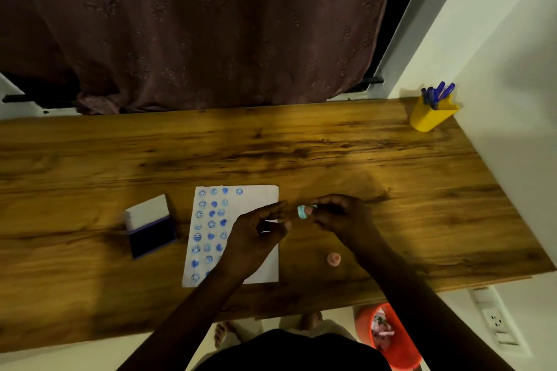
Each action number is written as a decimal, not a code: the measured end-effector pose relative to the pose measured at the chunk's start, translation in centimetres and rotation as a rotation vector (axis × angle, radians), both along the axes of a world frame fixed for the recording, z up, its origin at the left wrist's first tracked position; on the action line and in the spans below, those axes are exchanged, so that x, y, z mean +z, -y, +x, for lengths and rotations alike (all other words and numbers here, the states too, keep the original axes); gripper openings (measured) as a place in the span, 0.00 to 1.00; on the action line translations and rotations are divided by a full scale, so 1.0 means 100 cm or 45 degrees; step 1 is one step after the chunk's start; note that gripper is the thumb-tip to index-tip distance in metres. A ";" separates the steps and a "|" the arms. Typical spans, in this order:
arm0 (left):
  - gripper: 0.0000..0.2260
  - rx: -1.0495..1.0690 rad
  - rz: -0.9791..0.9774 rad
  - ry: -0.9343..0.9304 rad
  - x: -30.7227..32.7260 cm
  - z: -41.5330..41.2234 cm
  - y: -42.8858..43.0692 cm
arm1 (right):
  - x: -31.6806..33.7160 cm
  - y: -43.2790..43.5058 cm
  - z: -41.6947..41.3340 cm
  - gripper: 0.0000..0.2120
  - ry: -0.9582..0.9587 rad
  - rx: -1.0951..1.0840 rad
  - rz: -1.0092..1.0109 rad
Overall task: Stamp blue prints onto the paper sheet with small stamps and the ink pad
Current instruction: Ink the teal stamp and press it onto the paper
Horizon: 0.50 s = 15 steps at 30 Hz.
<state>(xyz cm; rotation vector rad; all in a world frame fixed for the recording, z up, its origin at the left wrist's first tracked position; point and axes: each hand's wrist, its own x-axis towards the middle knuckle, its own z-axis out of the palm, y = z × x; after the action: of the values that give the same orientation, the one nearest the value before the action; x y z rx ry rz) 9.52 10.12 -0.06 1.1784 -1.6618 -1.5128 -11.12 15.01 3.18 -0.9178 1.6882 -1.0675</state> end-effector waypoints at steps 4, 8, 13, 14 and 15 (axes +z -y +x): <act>0.18 0.063 -0.050 -0.076 0.002 0.011 0.003 | 0.009 0.005 0.030 0.08 0.338 0.018 0.081; 0.18 0.165 -0.042 -0.175 0.001 0.029 0.004 | 0.007 0.011 0.050 0.05 0.422 0.041 0.100; 0.17 0.188 0.024 -0.184 0.008 0.052 0.006 | 0.006 0.017 0.067 0.11 0.305 0.177 0.079; 0.18 0.193 0.041 -0.166 0.008 0.057 0.007 | 0.007 0.019 0.071 0.12 0.260 0.207 0.063; 0.19 0.210 0.058 -0.143 0.007 0.063 0.008 | 0.007 0.021 0.075 0.13 0.226 0.229 0.047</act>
<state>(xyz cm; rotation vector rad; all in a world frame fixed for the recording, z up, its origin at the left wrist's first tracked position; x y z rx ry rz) 15.83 9.28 0.68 1.2001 -1.4274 -1.4913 -3.66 12.87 3.91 -0.9056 1.4461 -0.9645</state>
